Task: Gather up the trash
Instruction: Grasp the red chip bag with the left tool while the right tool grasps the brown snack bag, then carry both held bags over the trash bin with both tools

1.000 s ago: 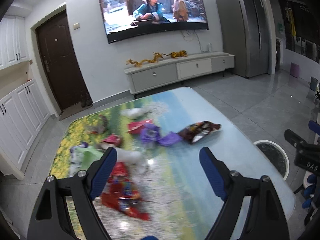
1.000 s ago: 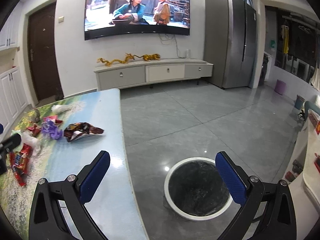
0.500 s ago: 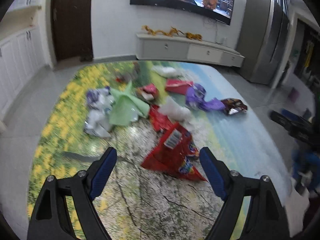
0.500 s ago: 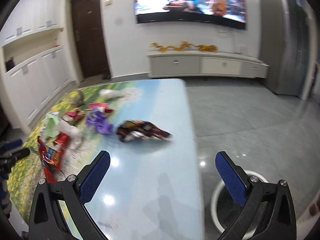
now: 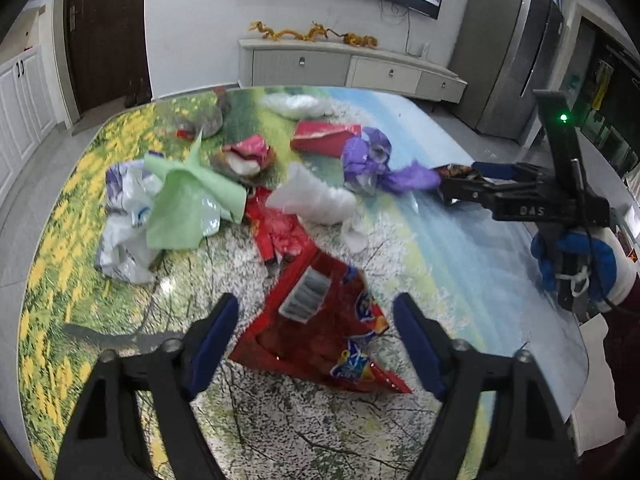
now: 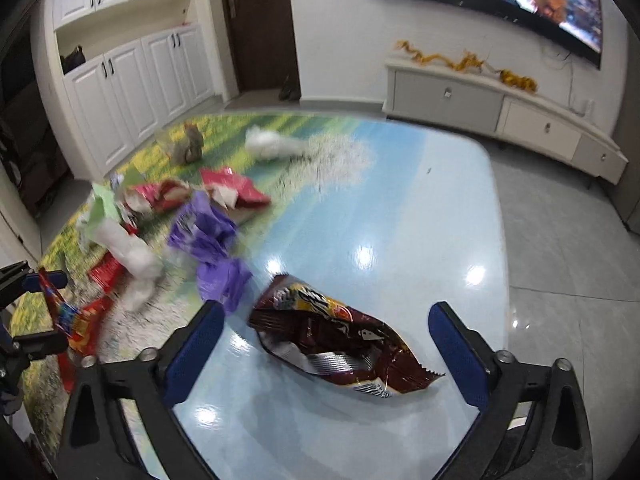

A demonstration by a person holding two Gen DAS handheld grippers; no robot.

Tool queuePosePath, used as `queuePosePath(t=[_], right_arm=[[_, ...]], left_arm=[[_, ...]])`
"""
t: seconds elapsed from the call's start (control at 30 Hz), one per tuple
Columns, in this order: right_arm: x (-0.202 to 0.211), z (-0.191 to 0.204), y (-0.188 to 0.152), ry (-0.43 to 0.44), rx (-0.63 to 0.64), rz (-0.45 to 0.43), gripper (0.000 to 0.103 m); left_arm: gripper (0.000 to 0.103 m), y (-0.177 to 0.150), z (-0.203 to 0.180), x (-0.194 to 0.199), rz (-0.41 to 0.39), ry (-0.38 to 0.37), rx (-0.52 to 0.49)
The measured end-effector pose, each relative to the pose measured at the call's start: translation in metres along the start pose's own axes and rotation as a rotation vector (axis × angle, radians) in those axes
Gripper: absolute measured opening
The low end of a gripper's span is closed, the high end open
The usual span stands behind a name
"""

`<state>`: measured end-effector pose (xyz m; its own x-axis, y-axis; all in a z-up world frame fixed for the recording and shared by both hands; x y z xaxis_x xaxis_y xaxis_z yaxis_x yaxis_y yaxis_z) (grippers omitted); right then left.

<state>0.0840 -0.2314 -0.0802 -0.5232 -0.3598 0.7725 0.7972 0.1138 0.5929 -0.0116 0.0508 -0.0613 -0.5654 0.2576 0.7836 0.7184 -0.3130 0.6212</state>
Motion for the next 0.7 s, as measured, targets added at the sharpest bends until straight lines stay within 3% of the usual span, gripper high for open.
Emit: queuePosePath(t=[0.07, 0.27, 0.4, 0.53, 0.7], right_arm=[[-0.008, 0.008, -0.001, 0.019, -0.002, 0.033, 0.078], [-0.003, 0.03, -0.006, 0.033, 0.01, 0.022, 0.055], [0.007, 0.046, -0.013, 0.031, 0.011, 0.007, 0.042], [0.013, 0.074, -0.014, 0.037, -0.024, -0.025, 0.033], [0.028, 0.091, -0.022, 0.056, -0.047, -0.05, 0.031]], left_arm=[[0.059, -0.003, 0.001, -0.001, 0.004, -0.011, 0.007], [0.04, -0.008, -0.006, 0.005, -0.009, -0.037, 0.009], [0.032, -0.011, -0.006, 0.015, -0.028, -0.045, 0.024], [0.028, -0.014, -0.005, 0.024, -0.045, -0.037, 0.032], [0.024, -0.013, -0.007, 0.037, -0.071, -0.016, 0.024]])
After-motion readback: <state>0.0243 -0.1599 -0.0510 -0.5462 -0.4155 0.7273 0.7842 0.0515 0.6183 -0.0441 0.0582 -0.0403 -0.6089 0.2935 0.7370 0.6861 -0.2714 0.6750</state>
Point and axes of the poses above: each gripper's, at about its wrist camera, not at the fingertips, and x roughly against the way its jaws point, z to its left, y to its top, the point moved 4 cm from there along -x, roughly the way its jaws point, and after that the axes turned 12 degrees about -x, right-handed, at the moved point
